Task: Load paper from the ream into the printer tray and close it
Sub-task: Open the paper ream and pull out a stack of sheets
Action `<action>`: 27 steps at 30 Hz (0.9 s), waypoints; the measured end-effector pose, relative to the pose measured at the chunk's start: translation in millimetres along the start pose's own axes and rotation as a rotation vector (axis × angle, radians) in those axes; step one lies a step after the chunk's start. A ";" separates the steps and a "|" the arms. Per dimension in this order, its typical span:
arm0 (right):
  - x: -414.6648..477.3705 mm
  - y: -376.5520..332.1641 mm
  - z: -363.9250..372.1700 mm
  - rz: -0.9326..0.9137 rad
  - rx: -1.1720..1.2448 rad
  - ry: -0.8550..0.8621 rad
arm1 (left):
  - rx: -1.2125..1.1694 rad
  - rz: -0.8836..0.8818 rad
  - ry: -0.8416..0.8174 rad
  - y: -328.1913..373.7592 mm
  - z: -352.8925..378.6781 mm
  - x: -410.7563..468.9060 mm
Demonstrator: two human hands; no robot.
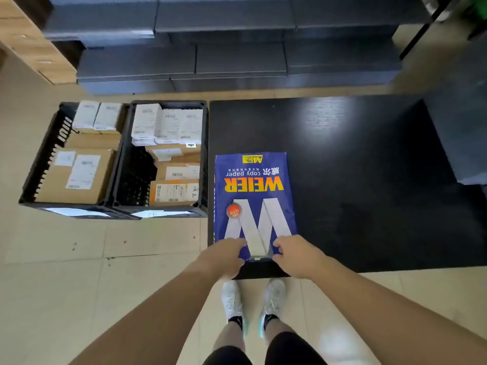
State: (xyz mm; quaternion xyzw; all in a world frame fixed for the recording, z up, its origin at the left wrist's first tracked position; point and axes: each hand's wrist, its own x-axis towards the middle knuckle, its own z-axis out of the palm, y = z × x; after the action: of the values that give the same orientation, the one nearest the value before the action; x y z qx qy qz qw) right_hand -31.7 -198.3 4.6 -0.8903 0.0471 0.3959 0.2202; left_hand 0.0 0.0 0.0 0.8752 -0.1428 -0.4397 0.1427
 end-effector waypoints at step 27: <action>44.1 9.4 33.6 -0.108 0.157 0.274 | -0.027 0.054 0.359 9.6 41.1 41.3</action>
State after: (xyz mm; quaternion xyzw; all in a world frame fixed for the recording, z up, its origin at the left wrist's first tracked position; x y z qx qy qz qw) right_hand -27.0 -188.4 -50.6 -0.9173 0.0596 0.2533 0.3014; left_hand -10.9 -29.4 -50.0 0.9334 -0.1329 -0.2743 0.1893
